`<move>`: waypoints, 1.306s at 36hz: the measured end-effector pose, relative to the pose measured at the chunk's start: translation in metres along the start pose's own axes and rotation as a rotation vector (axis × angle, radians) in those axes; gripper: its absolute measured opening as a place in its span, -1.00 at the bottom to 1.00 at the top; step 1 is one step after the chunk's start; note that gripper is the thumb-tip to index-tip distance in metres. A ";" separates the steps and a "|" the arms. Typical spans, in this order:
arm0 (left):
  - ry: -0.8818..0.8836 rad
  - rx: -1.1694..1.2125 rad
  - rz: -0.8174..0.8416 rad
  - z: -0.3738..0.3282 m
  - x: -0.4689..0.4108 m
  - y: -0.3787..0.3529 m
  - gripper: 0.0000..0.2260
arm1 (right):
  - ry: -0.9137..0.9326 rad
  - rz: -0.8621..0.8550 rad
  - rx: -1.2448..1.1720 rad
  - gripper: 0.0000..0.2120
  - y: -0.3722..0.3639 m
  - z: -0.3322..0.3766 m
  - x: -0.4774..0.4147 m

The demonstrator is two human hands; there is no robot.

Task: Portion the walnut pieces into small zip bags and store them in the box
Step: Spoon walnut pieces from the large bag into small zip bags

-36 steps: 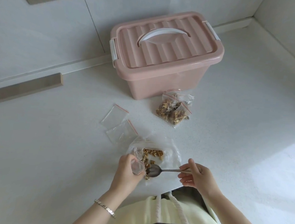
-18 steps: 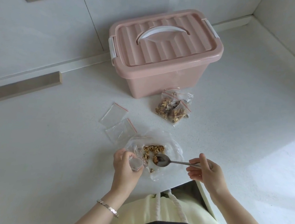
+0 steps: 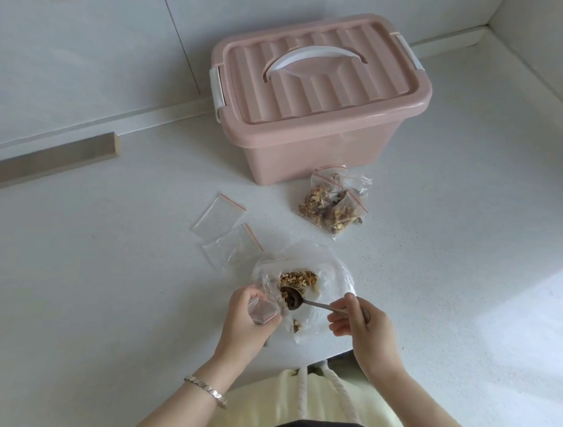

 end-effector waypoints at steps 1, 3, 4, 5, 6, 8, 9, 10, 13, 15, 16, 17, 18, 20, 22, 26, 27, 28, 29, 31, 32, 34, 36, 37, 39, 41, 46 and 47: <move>0.009 0.013 0.002 0.000 0.000 0.000 -0.74 | -0.036 -0.004 -0.042 -0.69 0.001 -0.002 -0.002; 0.004 0.004 0.004 0.000 0.000 -0.001 -0.73 | -0.107 -0.013 -0.116 -0.66 0.003 -0.007 -0.004; 0.005 0.003 0.009 -0.001 0.000 -0.001 -0.73 | -0.136 -0.017 -0.150 -0.65 0.005 -0.009 -0.005; 0.006 -0.004 0.018 -0.002 0.000 -0.002 -0.73 | -0.163 -0.023 -0.188 -0.64 0.006 -0.012 -0.006; 0.006 -0.009 0.028 -0.004 0.001 -0.002 -0.74 | -0.192 -0.031 -0.230 -0.64 0.008 -0.014 -0.006; -0.003 -0.012 0.035 -0.006 0.000 -0.001 -0.74 | -0.249 -0.050 -0.299 -0.62 0.014 -0.019 -0.005; -0.011 -0.016 0.036 -0.007 0.000 0.000 -0.74 | -0.273 -0.056 -0.321 -0.62 0.018 -0.021 -0.005; -0.022 -0.024 0.028 -0.009 0.001 0.003 -0.74 | -0.293 -0.060 -0.339 -0.62 0.021 -0.023 -0.004; -0.072 -0.098 -0.047 -0.011 0.002 0.012 -0.73 | -0.332 -0.069 -0.396 -0.60 0.030 -0.028 -0.003; -0.107 -0.133 -0.096 -0.015 0.004 0.018 -0.74 | -0.334 -0.079 -0.422 -0.60 0.036 -0.028 -0.002; -0.127 -0.145 -0.113 -0.018 0.005 0.019 -0.75 | -0.327 -0.084 -0.423 -0.60 0.039 -0.026 -0.002; -0.150 -0.158 -0.125 -0.021 0.006 0.021 -0.74 | -0.318 -0.087 -0.419 -0.59 0.041 -0.024 -0.002; -0.177 -0.173 -0.133 -0.024 0.006 0.022 -0.73 | -0.306 -0.089 -0.415 -0.59 0.043 -0.021 -0.002; -0.231 -0.206 -0.143 -0.030 0.007 0.021 -0.69 | -0.277 -0.088 -0.407 -0.59 0.047 -0.014 -0.002; -0.266 -0.231 -0.145 -0.032 0.006 0.018 -0.66 | -0.239 -0.088 -0.379 -0.59 0.051 -0.004 -0.003; -0.274 -0.257 -0.091 -0.032 0.001 0.006 -0.64 | -0.158 -0.097 -0.320 -0.56 0.057 0.022 -0.004; -0.271 -0.261 -0.069 -0.031 0.000 0.002 -0.65 | -0.139 -0.095 -0.306 -0.55 0.057 0.029 -0.004; -0.264 -0.262 -0.048 -0.030 -0.001 -0.002 -0.66 | -0.122 -0.092 -0.289 -0.55 0.057 0.036 -0.004; -0.258 -0.261 -0.032 -0.030 -0.002 -0.005 -0.66 | -0.107 -0.088 -0.272 -0.55 0.057 0.042 -0.004; -0.259 -0.262 -0.015 -0.031 -0.002 -0.009 -0.64 | -0.077 -0.074 -0.237 -0.54 0.055 0.053 -0.004; -0.266 -0.263 -0.011 -0.032 -0.001 -0.010 -0.62 | -0.061 -0.065 -0.214 -0.54 0.053 0.059 -0.003; -0.276 -0.266 -0.001 -0.035 0.000 -0.011 -0.60 | -0.022 -0.043 -0.156 -0.54 0.047 0.068 -0.002; -0.274 -0.256 0.008 -0.037 0.001 -0.011 -0.60 | 0.017 -0.022 -0.091 -0.54 0.040 0.076 -0.001; -0.274 -0.251 0.012 -0.037 0.001 -0.012 -0.59 | 0.038 -0.009 -0.053 -0.55 0.035 0.079 0.000; -0.275 -0.251 0.021 -0.038 0.001 -0.012 -0.59 | 0.080 0.027 0.028 -0.57 0.025 0.082 0.002; -0.282 -0.258 0.018 -0.039 0.001 -0.013 -0.59 | 0.125 0.074 0.095 -0.60 0.013 0.083 0.007; -0.289 -0.241 -0.018 -0.042 0.001 -0.010 -0.61 | 0.323 0.195 0.309 -0.54 -0.004 0.088 0.024; -0.278 -0.231 -0.016 -0.040 0.001 -0.010 -0.61 | 0.371 0.200 0.342 -0.53 -0.004 0.090 0.026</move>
Point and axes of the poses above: each hand's wrist, its own x-axis away from the middle knuckle, its own y-axis out of the back of the hand, z = x × y, the point moved 7 cm from there along -x, towards the middle knuckle, and after that the axes turned 12 degrees about -x, right-handed, at the moved point
